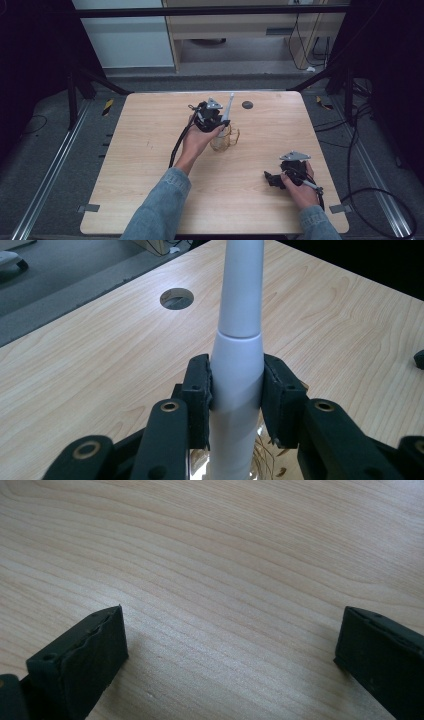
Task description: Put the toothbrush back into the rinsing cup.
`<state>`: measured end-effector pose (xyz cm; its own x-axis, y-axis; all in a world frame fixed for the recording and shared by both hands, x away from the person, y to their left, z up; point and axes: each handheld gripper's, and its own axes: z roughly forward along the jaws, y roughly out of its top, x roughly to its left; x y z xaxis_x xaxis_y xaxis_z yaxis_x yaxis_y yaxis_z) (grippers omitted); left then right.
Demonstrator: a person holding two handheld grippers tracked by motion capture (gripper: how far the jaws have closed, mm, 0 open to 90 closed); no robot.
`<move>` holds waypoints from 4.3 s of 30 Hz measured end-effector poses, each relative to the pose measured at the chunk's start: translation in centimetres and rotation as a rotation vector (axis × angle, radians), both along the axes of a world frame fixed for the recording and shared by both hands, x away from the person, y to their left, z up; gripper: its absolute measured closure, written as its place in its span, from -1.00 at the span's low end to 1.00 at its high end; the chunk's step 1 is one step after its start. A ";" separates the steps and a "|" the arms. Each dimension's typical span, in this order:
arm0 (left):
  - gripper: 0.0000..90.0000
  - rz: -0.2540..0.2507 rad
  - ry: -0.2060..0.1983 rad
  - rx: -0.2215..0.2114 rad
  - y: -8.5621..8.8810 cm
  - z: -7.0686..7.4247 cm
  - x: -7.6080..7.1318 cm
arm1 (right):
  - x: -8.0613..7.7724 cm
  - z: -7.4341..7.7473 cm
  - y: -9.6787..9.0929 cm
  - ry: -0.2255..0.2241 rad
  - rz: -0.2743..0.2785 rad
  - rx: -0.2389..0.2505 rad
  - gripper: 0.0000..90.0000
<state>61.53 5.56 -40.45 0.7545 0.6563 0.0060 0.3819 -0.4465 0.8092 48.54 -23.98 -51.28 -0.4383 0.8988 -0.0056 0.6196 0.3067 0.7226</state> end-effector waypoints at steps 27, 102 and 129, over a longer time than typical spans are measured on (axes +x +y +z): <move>0.47 0.027 0.023 -0.014 0.2 -0.2 0.5 | 0.0 0.0 0.0 -0.001 0.001 -0.001 -0.99; -0.85 0.008 -0.051 0.040 1.0 2.8 -2.7 | 0.0 0.0 0.0 0.001 0.000 0.000 -0.99; -0.89 0.027 -0.069 0.056 4.6 2.8 -4.7 | 0.0 0.0 0.0 0.001 0.000 0.000 -0.99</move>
